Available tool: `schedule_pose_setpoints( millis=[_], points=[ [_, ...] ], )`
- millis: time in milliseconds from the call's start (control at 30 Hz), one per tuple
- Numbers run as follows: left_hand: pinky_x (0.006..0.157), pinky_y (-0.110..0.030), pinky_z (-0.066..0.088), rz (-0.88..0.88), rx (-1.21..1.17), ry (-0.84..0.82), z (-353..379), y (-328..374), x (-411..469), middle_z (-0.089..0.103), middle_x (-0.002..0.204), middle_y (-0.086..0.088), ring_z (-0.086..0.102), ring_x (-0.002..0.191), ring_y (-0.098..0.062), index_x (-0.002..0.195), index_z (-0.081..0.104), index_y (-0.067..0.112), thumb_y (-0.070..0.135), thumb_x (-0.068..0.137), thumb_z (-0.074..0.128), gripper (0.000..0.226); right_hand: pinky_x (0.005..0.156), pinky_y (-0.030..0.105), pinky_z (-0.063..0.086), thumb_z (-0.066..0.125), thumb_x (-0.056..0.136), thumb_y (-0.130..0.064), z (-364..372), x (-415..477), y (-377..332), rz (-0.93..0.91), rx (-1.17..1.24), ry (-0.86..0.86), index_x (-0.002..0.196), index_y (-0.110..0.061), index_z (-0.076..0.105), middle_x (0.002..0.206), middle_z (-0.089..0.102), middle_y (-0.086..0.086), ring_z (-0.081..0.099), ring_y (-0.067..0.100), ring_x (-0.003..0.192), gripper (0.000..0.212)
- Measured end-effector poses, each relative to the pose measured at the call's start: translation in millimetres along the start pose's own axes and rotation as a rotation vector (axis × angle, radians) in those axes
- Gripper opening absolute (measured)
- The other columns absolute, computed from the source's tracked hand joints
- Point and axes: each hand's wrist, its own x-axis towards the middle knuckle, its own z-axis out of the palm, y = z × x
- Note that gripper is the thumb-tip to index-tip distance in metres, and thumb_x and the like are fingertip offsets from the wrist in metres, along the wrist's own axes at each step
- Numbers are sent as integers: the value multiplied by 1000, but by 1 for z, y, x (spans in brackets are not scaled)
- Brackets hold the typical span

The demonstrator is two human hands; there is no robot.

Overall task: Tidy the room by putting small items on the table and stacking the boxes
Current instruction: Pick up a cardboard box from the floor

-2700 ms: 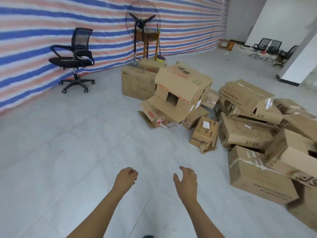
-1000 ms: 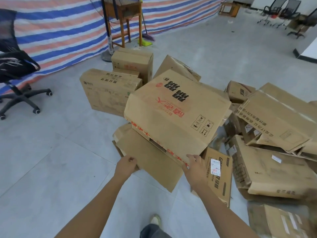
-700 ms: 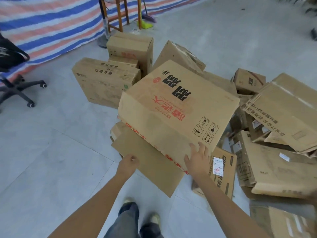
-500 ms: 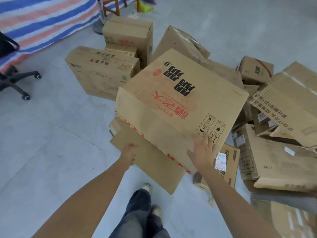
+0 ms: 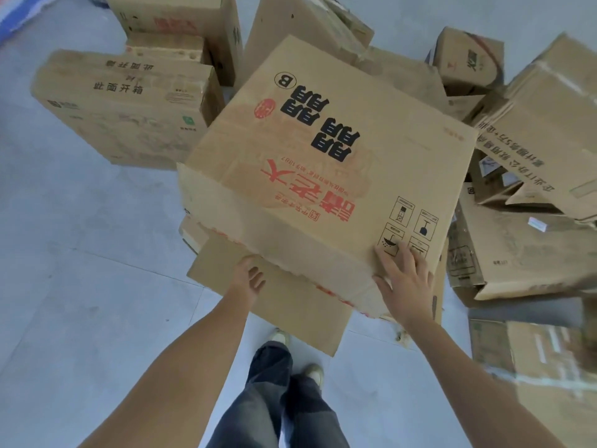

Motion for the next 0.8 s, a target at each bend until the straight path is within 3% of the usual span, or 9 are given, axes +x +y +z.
schedule_pose_setpoints(
  millis=[67, 167, 267, 400, 500, 633, 733, 800],
  points=[
    [106, -37, 34, -6, -86, -1, 5, 7, 5, 43, 115, -9, 44, 107, -24, 111, 49, 14, 16, 93, 51, 18, 91, 64, 35, 73, 78, -18, 2, 0, 1, 7, 16, 10, 127, -24, 57, 141, 43, 17, 33, 41, 125, 52],
    [108, -38, 28, -8, -162, -61, 11, 14, 16, 52, 99, -2, 45, 109, -21, 84, 55, 18, 13, 91, 46, 13, 88, 62, 39, 75, 77, -20, 1, 4, 1, -3, 19, 63, 129, -27, 51, 139, 46, 17, 25, 29, 121, 58],
    [103, -41, 28, -20, -135, -107, 13, 20, 20, 52, 81, 4, 54, 95, -20, 74, 51, 22, 13, 88, 46, 18, 78, 60, 46, 83, 66, -17, 0, 4, 2, -51, -1, 123, 123, -30, 43, 128, 55, 20, 30, 29, 113, 71],
    [96, -39, 35, -37, -161, -120, 0, 24, 22, 49, 76, 0, 51, 73, -16, 74, 51, 20, 14, 89, 51, 16, 76, 62, 45, 84, 64, -17, 0, 5, 4, -68, 3, 141, 123, -29, 42, 127, 55, 22, 31, 30, 112, 74],
    [96, -39, 41, -33, -228, -143, -10, 21, 18, 51, 79, 0, 52, 75, -17, 77, 54, 17, 15, 90, 56, 13, 82, 64, 42, 74, 72, -21, -3, 7, 6, -70, -11, 98, 128, -27, 43, 132, 51, 23, 31, 35, 118, 64],
    [93, -39, 45, 34, -368, -189, -21, 14, 6, 57, 93, -2, 55, 90, -20, 91, 58, 16, 9, 89, 57, 7, 104, 60, 26, 63, 87, -28, -11, 7, 6, 33, -22, 41, 137, -21, 47, 147, 33, 21, 23, 42, 137, 53],
    [102, -50, 40, 33, -476, -305, -29, 13, -7, 62, 118, -4, 56, 113, -26, 111, 60, 17, 5, 69, 71, 45, 105, 58, 25, 61, 89, -29, -15, 0, -2, 130, -52, 88, 138, -14, 46, 147, 30, 24, 19, 41, 139, 53],
    [103, -54, 37, 8, -550, -373, -34, 14, -19, 65, 116, -4, 56, 115, -27, 110, 62, 17, 0, 37, 89, 79, 95, 63, 36, 59, 87, -31, -14, -8, -11, 112, -61, 196, 125, -6, 56, 137, 42, 30, 27, 43, 132, 46]
  ],
)
